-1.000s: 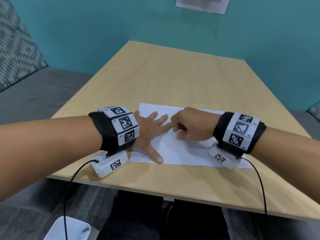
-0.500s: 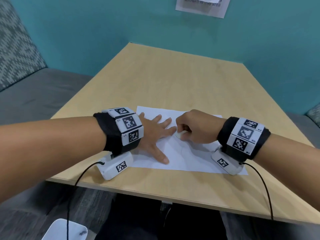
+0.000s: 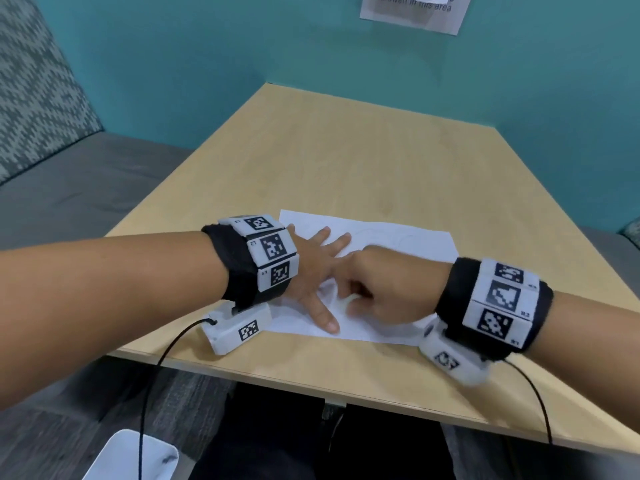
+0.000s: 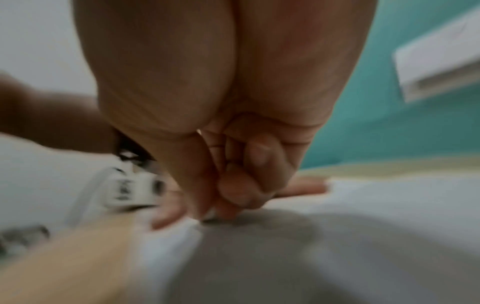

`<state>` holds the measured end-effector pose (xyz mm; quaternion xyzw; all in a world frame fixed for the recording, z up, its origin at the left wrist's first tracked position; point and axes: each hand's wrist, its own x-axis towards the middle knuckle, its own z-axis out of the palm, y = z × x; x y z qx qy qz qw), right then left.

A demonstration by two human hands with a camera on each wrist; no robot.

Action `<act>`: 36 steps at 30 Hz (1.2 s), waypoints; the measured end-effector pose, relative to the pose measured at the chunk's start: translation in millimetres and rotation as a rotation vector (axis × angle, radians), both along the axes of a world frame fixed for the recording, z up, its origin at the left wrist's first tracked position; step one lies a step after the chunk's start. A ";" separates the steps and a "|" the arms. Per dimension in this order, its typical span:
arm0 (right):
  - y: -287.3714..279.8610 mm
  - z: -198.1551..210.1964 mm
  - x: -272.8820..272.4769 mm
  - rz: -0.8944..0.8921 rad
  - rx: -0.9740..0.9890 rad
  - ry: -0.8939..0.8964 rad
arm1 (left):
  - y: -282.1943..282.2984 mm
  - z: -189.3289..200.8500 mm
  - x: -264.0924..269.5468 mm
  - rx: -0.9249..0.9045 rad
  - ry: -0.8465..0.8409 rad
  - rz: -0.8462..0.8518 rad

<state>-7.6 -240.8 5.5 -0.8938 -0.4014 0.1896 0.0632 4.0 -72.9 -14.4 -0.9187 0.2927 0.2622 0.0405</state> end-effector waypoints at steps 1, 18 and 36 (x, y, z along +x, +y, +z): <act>1.3 -2.5 -6.3 0.022 0.004 0.043 | -0.4 -0.1 -0.2 -0.001 0.002 -0.005; -9.9 0.1 19.0 -0.052 -0.034 -0.090 | 0.2 -0.6 2.1 0.025 -0.030 -0.008; -8.9 -1.2 19.8 -0.046 -0.062 -0.104 | 1.7 -2.6 4.0 0.026 -0.008 -0.004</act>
